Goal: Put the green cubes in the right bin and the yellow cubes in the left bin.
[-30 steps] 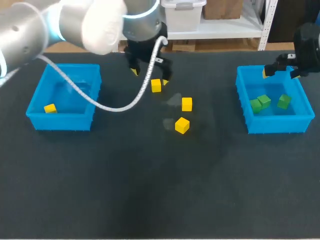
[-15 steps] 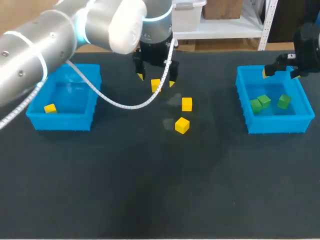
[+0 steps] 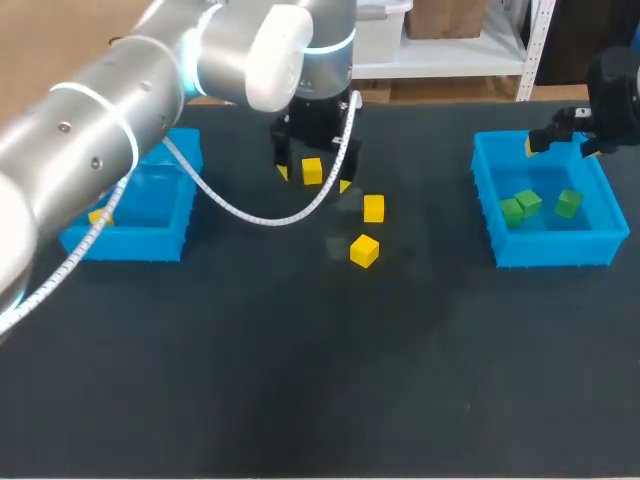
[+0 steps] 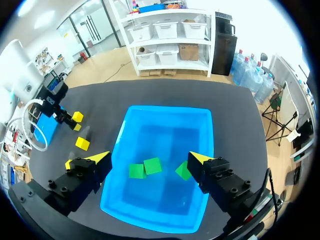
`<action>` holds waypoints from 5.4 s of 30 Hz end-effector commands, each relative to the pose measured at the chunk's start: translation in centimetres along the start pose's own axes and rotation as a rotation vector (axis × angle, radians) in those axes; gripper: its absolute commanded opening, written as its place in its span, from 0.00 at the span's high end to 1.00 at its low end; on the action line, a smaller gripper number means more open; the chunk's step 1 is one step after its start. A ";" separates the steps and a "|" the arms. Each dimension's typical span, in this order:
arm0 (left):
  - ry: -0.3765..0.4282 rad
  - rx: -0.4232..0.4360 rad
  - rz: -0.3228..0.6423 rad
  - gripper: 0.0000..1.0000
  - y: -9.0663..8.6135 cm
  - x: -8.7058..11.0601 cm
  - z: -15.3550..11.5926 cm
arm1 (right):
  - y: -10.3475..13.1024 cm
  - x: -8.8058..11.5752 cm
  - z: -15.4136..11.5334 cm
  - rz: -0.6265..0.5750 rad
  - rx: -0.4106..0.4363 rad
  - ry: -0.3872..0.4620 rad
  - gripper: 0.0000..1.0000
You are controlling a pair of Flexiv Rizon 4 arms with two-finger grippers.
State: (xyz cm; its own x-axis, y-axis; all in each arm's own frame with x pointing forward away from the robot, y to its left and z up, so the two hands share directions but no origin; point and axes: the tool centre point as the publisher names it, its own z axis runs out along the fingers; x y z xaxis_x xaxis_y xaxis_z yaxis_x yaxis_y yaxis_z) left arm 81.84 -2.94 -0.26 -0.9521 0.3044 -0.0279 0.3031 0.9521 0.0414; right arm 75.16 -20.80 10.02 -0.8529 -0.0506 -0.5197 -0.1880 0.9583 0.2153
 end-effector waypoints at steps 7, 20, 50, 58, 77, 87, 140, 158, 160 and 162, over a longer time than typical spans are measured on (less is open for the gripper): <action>0.030 -0.007 -0.032 1.00 -0.1 -0.8 0.2 | 0.1 0.2 -0.2 0.001 0.009 -0.007 0.00; -0.026 -0.015 -0.019 1.00 -0.5 0.2 -0.3 | 0.1 0.2 -0.2 0.001 0.009 -0.007 0.00; -0.050 -0.108 0.109 0.00 1.9 -1.0 -0.6 | 0.1 0.2 -0.2 0.001 0.009 -0.007 0.00; -0.041 -0.107 0.120 0.00 1.4 -2.2 0.0 | 0.1 0.2 -0.2 0.001 0.009 -0.007 0.00; -0.023 -0.103 0.141 1.00 0.1 -2.8 1.5 | 0.1 0.2 -0.2 0.001 0.009 -0.007 0.00; -0.109 -0.087 0.201 1.00 -0.5 -1.3 -0.6 | 0.1 0.2 -0.2 0.001 0.009 -0.007 0.00; -0.348 -0.088 0.223 0.00 10.1 11.3 -14.5 | 0.1 0.2 -0.2 0.001 0.009 -0.007 0.00; -0.212 0.075 0.322 0.00 -6.5 3.4 -9.2 | 0.1 0.2 -0.2 0.001 0.009 -0.007 0.00; -0.183 0.092 0.305 0.00 -7.8 2.8 -8.5 | 0.1 0.2 -0.2 0.001 0.009 -0.007 0.00; -0.157 0.093 0.301 0.00 -9.1 2.3 -7.8 | 0.1 0.2 -0.2 0.001 0.009 -0.007 0.00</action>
State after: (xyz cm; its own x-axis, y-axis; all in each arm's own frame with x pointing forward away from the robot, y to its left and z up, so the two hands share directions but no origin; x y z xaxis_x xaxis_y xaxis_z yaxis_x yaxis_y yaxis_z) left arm 73.86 -8.01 8.50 -0.7794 0.5464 -0.3065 0.5811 0.8134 -0.0277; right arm 75.14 -20.79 10.04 -0.8526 -0.0506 -0.5201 -0.1877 0.9585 0.2145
